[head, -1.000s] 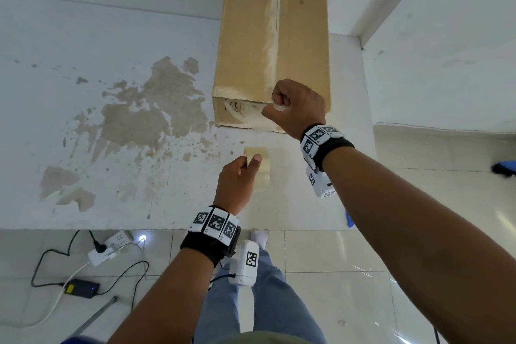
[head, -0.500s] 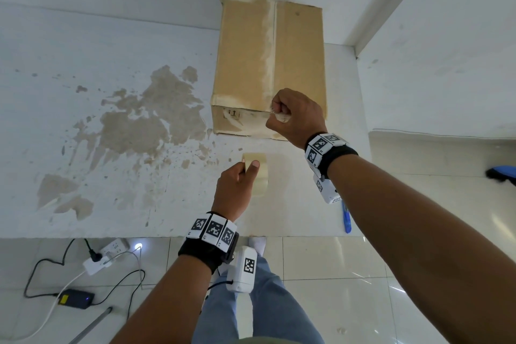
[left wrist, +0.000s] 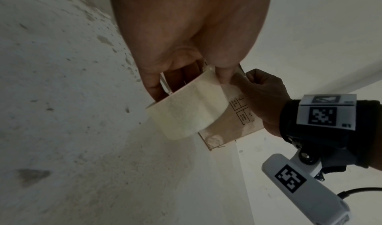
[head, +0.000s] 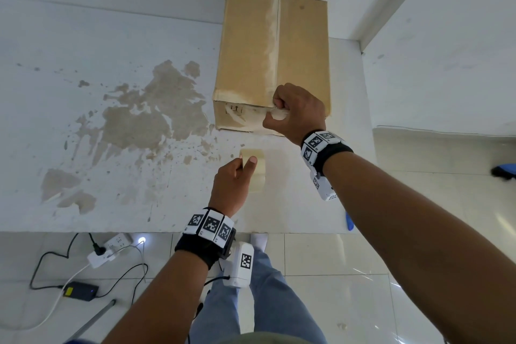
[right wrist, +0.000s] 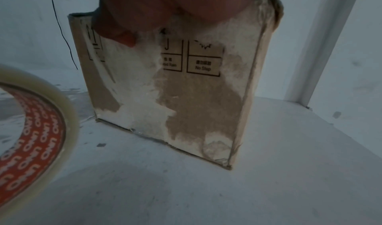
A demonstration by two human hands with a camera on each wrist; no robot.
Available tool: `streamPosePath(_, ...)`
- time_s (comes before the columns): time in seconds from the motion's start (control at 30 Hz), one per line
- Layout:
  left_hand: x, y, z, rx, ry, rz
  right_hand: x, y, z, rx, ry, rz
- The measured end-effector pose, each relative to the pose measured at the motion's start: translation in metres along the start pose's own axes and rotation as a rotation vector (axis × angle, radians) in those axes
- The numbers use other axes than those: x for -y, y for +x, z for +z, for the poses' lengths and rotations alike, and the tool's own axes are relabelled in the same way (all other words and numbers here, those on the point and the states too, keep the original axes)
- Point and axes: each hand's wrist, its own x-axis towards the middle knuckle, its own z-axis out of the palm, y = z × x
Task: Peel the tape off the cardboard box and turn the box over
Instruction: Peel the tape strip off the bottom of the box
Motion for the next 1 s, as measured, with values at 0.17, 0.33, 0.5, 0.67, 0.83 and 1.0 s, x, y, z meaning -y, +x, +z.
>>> streamPosePath(0.17,-0.003,0.000,0.002,-0.003,-0.008,0.003,-0.008,-0.001,-0.004,0.027,0.075,-0.042)
streamPosePath(0.33,-0.004,-0.002,0.002,-0.001,-0.016,0.000,0.000,0.000,0.002,-0.026,0.005,-0.011)
streamPosePath(0.5,0.007,-0.001,-0.005,-0.013,-0.001,-0.024,0.002,0.001,0.006,-0.054,-0.048,-0.025)
streamPosePath(0.67,0.010,0.001,-0.005,-0.021,0.001,-0.037,-0.008,-0.003,0.002,-0.014,-0.022,-0.103)
streamPosePath(0.83,0.010,0.002,-0.003,-0.021,-0.010,-0.019,-0.012,-0.003,0.001,0.015,0.009,-0.118)
streamPosePath(1.0,0.007,-0.004,-0.006,-0.020,0.016,-0.013,-0.004,-0.001,0.004,-0.053,-0.004,-0.061)
